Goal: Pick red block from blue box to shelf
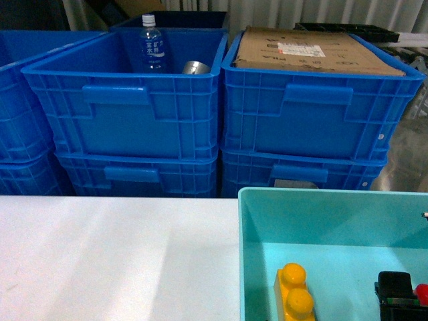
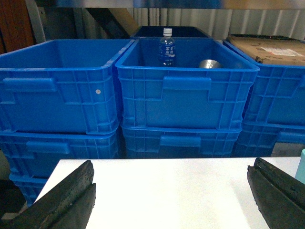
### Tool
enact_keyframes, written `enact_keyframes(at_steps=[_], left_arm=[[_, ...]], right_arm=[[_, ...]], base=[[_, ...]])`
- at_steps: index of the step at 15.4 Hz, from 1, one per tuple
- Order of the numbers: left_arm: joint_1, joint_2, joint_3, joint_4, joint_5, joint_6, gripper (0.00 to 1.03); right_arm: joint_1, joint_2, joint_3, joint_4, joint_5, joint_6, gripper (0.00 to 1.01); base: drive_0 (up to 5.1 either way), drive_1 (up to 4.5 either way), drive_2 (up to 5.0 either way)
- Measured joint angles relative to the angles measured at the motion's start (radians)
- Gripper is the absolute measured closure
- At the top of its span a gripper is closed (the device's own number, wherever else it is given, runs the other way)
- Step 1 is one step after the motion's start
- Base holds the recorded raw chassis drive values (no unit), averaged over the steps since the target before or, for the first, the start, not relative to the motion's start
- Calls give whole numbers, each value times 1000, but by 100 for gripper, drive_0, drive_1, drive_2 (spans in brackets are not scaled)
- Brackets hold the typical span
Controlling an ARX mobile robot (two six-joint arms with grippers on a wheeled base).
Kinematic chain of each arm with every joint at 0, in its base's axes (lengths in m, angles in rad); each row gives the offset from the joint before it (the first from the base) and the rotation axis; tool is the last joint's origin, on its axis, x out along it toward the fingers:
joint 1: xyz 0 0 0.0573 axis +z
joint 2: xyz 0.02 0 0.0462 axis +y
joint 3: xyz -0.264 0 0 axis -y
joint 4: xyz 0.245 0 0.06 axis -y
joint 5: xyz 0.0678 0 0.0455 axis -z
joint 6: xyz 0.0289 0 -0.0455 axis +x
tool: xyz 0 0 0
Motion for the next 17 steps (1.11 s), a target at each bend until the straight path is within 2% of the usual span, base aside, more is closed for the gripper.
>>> enact_keyframes(at_steps=[2,3,5,6,8,12,14,15,16,17], left_arm=[[0,0,0,0,0,0,5],[0,0,0,0,0,0,5],[0,0,0,0,0,0,5],[0,0,0,0,0,0,5],[0,0,0,0,0,0,5],[0,0,0,0,0,0,5],[0,0,0,0,0,0,5],[0,0,0,0,0,0,5],[0,0,0,0,0,0,5],[0,0,0,0,0,0,5]], right_arm=[[0,4,1,2,2,-1,5],[0,9,2,9,2,-1,13],[0,19,2,11,4,-5,35],[0,21,2,5,4,-5,50],[0,22,2,5,4,-5,70],[0,11,0,1,3,-5,72],[-2,-56,-26,9,-2,-19,72],[-18,-159,-65,25,-12,-53,72],[-29,-298,-136,21,-27,-103,72],[-29,-357,-165,12,-42,-119,72]], base=[[0,0,0],[0,0,0],[0,0,0],[0,0,0],[0,0,0],[0,0,0],[0,0,0],[0,0,0],[0,0,0],[0,0,0]])
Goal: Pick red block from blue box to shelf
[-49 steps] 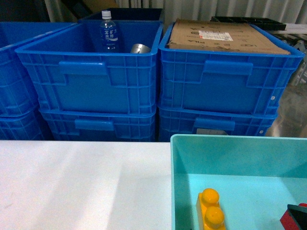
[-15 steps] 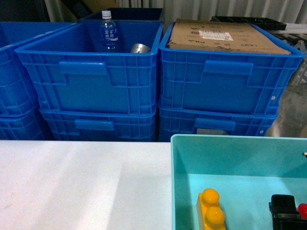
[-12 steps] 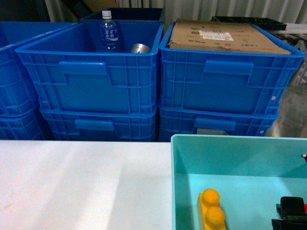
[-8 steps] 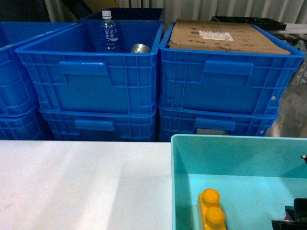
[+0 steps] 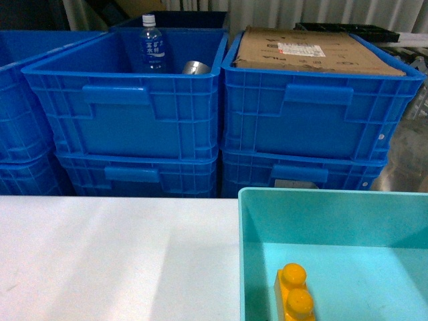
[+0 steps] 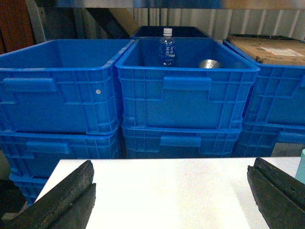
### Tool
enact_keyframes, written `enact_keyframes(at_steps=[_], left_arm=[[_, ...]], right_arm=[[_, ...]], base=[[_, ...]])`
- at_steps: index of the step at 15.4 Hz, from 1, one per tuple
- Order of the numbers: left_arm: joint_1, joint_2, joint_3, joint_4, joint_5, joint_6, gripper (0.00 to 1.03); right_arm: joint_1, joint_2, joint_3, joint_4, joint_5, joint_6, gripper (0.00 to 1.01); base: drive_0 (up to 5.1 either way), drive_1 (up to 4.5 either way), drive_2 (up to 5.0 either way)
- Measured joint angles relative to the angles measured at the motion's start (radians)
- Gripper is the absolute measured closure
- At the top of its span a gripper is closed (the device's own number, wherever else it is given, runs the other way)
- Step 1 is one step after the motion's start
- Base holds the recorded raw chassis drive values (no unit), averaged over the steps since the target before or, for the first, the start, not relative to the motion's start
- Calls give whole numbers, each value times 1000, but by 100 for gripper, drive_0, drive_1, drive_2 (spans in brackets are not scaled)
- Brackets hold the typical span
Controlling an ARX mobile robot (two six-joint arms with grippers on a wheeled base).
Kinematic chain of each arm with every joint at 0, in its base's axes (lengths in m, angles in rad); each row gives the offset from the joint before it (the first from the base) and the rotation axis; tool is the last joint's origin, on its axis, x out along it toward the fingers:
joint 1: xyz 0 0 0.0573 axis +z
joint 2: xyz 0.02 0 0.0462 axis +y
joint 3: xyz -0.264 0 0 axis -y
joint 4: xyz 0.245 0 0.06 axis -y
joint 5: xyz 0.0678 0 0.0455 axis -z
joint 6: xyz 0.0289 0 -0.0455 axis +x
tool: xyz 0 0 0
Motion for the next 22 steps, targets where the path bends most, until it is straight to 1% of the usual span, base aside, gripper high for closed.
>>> enact_keyframes(at_steps=[1,2,4,5,6,7,8,10,12,14,15,16,17,18,19,21,22], left_arm=[[0,0,0,0,0,0,5],[0,0,0,0,0,0,5],[0,0,0,0,0,0,5],[0,0,0,0,0,0,5],[0,0,0,0,0,0,5],[0,0,0,0,0,0,5],[0,0,0,0,0,0,5],[0,0,0,0,0,0,5],[0,0,0,0,0,0,5],[0,0,0,0,0,0,5],[0,0,0,0,0,0,5],[0,0,0,0,0,0,5],[0,0,0,0,0,0,5],[0,0,0,0,0,0,5],[0,0,0,0,0,0,5],[0,0,0,0,0,0,5],[0,0,0,0,0,0,5]], right_arm=[[-6,-42,-20,-3,-16,-9,72],[-13,-101,-50,10,-29,-27,72],[-41,-196,-92,46,-29,-65,72],[-58,-240,-105,37,-29,-77,72],[-68,-273,-117,26,-29,-81,72],[-71,-304,-129,19,-17,-85,72],[-69,-353,-146,10,-13,-85,72],[-56,-432,-171,28,4,-93,72],[-48,-530,-203,24,11,-92,72],[-53,-645,-224,-32,8,-91,72],[-68,-709,-225,-31,2,-91,72],[-92,-771,-226,-85,-15,-85,72],[-105,-830,-229,-123,-21,-80,72],[-106,-900,-230,-177,-27,-72,72],[-124,-968,-231,-232,-49,-66,72],[-185,-1120,-232,-402,-100,-57,73],[-204,-1194,-232,-511,-120,-60,73]], base=[[0,0,0],[0,0,0],[0,0,0],[0,0,0],[0,0,0],[0,0,0],[0,0,0],[0,0,0],[0,0,0],[0,0,0],[0,0,0],[0,0,0],[0,0,0],[0,0,0],[0,0,0],[0,0,0],[0,0,0]])
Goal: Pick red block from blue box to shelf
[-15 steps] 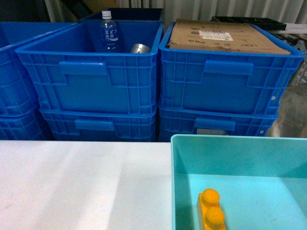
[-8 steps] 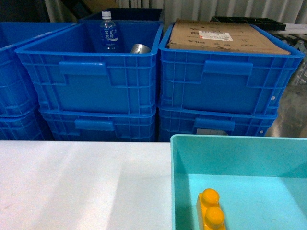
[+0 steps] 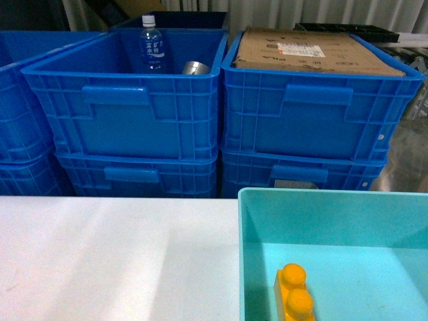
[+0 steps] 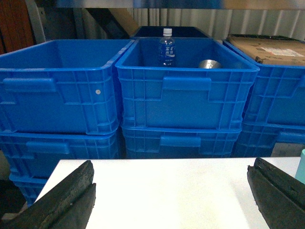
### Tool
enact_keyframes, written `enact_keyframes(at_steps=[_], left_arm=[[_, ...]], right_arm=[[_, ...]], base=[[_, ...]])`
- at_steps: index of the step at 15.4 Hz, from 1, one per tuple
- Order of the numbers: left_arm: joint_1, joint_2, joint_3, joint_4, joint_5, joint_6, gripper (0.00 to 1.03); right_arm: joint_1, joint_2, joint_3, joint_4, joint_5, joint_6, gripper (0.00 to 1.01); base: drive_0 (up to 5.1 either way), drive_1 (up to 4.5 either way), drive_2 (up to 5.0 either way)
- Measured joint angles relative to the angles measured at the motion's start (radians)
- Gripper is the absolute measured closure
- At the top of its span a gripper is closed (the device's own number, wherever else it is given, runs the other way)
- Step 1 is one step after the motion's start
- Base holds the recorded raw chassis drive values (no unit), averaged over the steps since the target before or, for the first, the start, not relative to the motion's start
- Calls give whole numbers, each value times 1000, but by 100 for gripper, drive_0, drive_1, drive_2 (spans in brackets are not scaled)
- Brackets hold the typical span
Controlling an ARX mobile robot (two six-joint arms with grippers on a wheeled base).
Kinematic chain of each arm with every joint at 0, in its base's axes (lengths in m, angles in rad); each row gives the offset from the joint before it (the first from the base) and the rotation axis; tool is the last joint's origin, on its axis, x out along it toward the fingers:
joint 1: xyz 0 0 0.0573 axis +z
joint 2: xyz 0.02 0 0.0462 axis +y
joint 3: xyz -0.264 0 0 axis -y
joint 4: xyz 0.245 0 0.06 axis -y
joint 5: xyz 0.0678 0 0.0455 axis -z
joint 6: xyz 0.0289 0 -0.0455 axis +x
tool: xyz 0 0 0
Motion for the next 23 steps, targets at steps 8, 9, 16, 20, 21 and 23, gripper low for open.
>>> enact_keyframes(at_steps=[8,9,16,20,21,23], left_arm=[[0,0,0,0,0,0,5],[0,0,0,0,0,0,5],[0,0,0,0,0,0,5],[0,0,0,0,0,0,5],[0,0,0,0,0,0,5],[0,0,0,0,0,0,5]], right_arm=[[-26,-12,5,-172,-45,-46,73],[-17,-9,5,-174,-45,-46,73],[17,15,5,-143,-15,-51,73],[17,15,5,-143,-15,-50,73],[17,15,5,-143,-15,-51,73],[17,15,5,-143,-15,-51,73]], base=[[0,0,0],[0,0,0],[0,0,0],[0,0,0],[0,0,0],[0,0,0]])
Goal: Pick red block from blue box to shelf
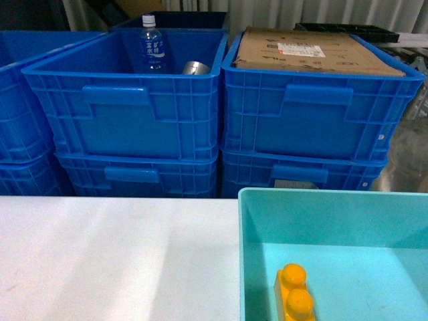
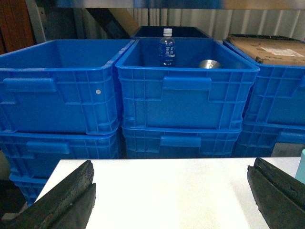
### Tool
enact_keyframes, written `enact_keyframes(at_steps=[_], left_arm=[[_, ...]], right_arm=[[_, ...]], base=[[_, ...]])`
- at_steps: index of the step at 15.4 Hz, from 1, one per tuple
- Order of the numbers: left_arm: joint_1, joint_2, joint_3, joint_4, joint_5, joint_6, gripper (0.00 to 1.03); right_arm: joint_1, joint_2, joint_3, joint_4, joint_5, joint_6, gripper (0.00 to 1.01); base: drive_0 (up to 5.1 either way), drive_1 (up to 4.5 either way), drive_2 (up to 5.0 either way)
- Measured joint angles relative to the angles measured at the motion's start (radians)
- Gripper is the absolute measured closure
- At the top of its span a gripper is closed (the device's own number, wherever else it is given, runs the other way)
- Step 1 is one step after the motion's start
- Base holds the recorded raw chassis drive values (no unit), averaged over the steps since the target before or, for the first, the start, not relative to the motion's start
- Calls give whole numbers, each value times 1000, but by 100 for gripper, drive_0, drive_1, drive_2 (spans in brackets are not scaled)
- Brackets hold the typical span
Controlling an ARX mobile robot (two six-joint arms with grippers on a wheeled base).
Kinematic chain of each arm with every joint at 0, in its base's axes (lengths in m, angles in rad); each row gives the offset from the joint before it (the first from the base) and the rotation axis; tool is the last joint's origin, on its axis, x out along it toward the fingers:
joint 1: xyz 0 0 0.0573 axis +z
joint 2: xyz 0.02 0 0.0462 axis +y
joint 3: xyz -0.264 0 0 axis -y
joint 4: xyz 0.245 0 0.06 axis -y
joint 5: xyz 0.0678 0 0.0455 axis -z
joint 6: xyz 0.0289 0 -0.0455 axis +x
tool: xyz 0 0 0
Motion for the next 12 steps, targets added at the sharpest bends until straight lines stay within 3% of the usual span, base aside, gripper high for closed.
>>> enact_keyframes(at_steps=[2,12], left_arm=[[0,0,0,0,0,0,5],[0,0,0,2,0,0,5]], right_arm=[[0,0,0,0,0,0,73],[0,0,0,3,0,0,73]], base=[[1,-117,119],[4,-428,437]])
